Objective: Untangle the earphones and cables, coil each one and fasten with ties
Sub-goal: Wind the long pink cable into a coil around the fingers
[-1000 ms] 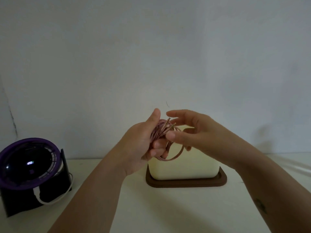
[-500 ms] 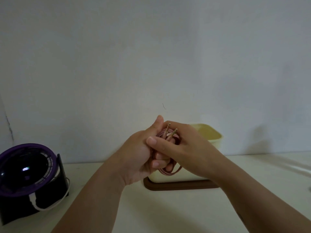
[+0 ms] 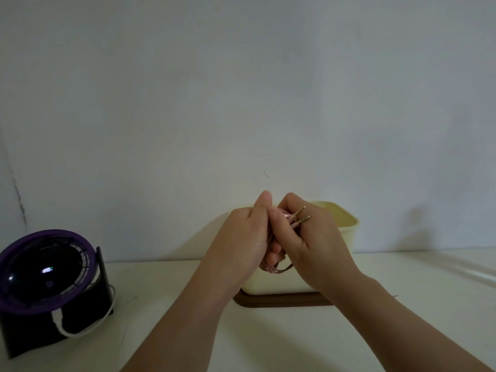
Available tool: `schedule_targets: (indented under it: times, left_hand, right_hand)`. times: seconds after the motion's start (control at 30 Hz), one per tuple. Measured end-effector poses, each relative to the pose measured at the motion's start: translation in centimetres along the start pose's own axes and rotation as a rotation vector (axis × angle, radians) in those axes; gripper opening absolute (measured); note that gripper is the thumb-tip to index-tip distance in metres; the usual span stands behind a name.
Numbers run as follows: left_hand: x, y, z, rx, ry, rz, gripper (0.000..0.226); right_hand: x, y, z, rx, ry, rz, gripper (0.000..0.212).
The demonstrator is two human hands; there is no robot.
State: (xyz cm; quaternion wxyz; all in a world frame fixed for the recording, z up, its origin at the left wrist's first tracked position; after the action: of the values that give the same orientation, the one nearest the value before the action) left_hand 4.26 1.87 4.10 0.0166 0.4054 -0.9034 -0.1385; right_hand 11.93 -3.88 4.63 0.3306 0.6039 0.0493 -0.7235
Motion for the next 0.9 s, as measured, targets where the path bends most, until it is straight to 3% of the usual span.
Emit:
schedule_targets:
  times: [0.2, 0.27, 0.37, 0.5, 0.57, 0.67, 0.8, 0.9]
  left_hand:
    - [0.1, 0.9, -0.7, -0.013, -0.117, -0.191, 0.048]
    - [-0.2, 0.8, -0.4, 0.067, -0.099, -0.125, 0.044]
    - [-0.8, 0.3, 0.8, 0.283, 0.066, 0.125, 0.057]
    - [-0.2, -0.6, 1.4, 0.420, 0.206, 0.389, 0.058]
    - [-0.1, -0.8, 1.3, 0.442, 0.210, 0.401, 0.054]
    - [-0.5, -0.5, 1.1, 0.358, 0.116, 0.291, 0.050]
    - [-1.3, 0.3, 1.4, 0.169, -0.010, 0.121, 0.050]
    - [-1.3, -0.1, 1.7, 0.155, -0.020, 0.272, 0.050]
  right_hand:
    - [-0.2, 0.6, 1.1, 0.213, 0.142, -0.036, 0.039]
    - [-0.5, 0.7, 1.1, 0.173, 0.107, -0.040, 0.041]
    - [-0.8, 0.2, 0.2, -0.118, -0.132, 0.062, 0.047]
    - [-0.2, -0.3, -0.6, -0.355, -0.348, 0.173, 0.034]
    - [-0.1, -0.4, -0.7, -0.393, -0.374, 0.183, 0.034]
    - [-0.2, -0.7, -0.6, -0.414, -0.367, 0.192, 0.035]
    - [-0.4, -0.5, -1.2, -0.198, -0.302, 0.193, 0.038]
    - [-0.3, -0.2, -1.6, -0.167, -0.305, 0.216, 0.039]
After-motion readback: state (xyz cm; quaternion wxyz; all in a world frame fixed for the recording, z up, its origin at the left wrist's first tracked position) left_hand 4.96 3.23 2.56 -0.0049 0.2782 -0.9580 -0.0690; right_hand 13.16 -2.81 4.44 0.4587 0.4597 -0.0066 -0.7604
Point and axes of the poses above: each hand's wrist, its own x-axis away from the middle knuckle, its own y-axis out of the back of the hand, z = x × y, the point moved 7 cm from there along -x, towards the middle knuckle, and after that the axes turned 15 degrees about y, right-handed, at the moved point
